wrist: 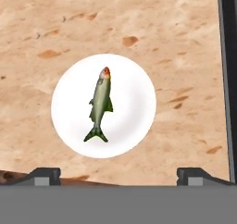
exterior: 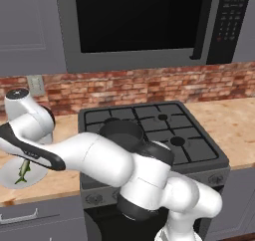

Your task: Retrieve the frozen meat and place it in the pot on a burner. Then turn the burner on.

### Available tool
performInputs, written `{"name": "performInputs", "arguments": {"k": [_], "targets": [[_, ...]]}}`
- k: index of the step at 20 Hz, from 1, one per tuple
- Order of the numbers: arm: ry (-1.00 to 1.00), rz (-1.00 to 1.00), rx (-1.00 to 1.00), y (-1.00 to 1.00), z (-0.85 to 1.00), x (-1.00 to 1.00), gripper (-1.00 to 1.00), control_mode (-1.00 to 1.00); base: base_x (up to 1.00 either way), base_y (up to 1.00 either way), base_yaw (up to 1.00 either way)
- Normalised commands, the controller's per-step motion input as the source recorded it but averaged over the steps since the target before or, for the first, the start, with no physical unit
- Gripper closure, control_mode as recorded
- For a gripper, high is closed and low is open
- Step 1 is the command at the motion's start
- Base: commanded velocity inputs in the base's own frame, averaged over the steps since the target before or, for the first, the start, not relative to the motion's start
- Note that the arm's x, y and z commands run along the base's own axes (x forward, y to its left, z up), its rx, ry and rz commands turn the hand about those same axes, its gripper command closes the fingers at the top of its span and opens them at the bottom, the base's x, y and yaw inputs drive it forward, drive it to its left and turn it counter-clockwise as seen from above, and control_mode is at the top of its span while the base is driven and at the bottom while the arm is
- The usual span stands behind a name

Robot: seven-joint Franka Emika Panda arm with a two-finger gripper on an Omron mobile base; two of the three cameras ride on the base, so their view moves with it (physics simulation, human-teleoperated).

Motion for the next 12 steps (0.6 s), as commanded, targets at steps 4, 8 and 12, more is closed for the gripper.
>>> {"name": "performInputs", "arguments": {"k": [4, 8, 12], "targets": [[0.07, 0.01, 0.04, 0.00, -0.38, 0.03, -1.00, -1.00, 0.00, 0.00, 0.00], [0.06, 0.00, 0.00, 0.00, -0.41, 0.09, -1.00, -1.00, 0.00, 0.00, 0.00], [0.01, 0.00, -0.01, -0.01, -0.21, 0.19, -1.00, -1.00, 0.00, 0.00, 0.00]]}}
